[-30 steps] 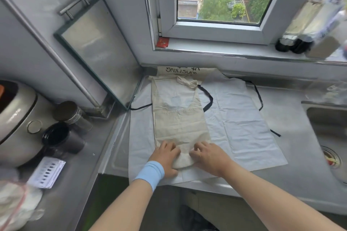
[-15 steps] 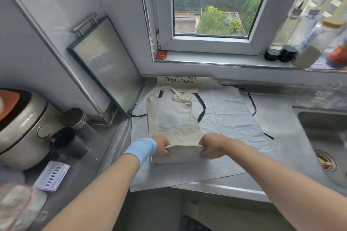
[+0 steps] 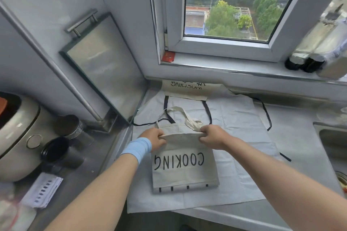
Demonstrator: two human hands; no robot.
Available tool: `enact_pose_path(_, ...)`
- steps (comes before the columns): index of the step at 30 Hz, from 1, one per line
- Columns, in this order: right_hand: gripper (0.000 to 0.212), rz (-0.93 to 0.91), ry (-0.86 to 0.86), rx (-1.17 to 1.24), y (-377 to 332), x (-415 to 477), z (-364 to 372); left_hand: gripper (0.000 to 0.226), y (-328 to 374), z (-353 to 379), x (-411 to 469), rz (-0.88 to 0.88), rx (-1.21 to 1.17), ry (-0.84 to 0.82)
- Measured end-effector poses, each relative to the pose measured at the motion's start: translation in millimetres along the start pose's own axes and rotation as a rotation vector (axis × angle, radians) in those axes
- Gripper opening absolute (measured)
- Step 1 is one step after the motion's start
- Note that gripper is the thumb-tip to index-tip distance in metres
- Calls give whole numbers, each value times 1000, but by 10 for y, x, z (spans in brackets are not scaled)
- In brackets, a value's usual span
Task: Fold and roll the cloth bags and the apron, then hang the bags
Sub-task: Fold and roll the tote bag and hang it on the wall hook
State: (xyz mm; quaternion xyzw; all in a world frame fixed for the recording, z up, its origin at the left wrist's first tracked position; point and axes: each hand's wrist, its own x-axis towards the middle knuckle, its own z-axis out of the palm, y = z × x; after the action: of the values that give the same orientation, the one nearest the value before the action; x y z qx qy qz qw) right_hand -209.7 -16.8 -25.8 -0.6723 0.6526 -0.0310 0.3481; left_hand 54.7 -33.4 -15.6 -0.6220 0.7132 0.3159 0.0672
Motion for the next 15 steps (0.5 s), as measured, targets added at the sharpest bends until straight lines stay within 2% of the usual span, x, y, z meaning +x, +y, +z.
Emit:
enact_pose_path(2,18,41,73,22,11,148,62,9,-14,66,145,-21,63,-2)
enact_pose_path(5,24,91,268,-45,41,403,124,26,-11,141,397,-4,208,67)
enact_pose_path(8,32,161,203,-247,70,613,127,34,65,143,622,52,197,142)
enact_pose_path(10,23,165,134,-368,89,747,124,38,137,117,740,89,148,165)
enact_pose_path(12,17,159,156,-355,94,886,90,48,216,76,857,107,88,180)
enact_pose_path(15,19,116,309,-215,29,1062,-49,68,366,3,1025,174,85,230)
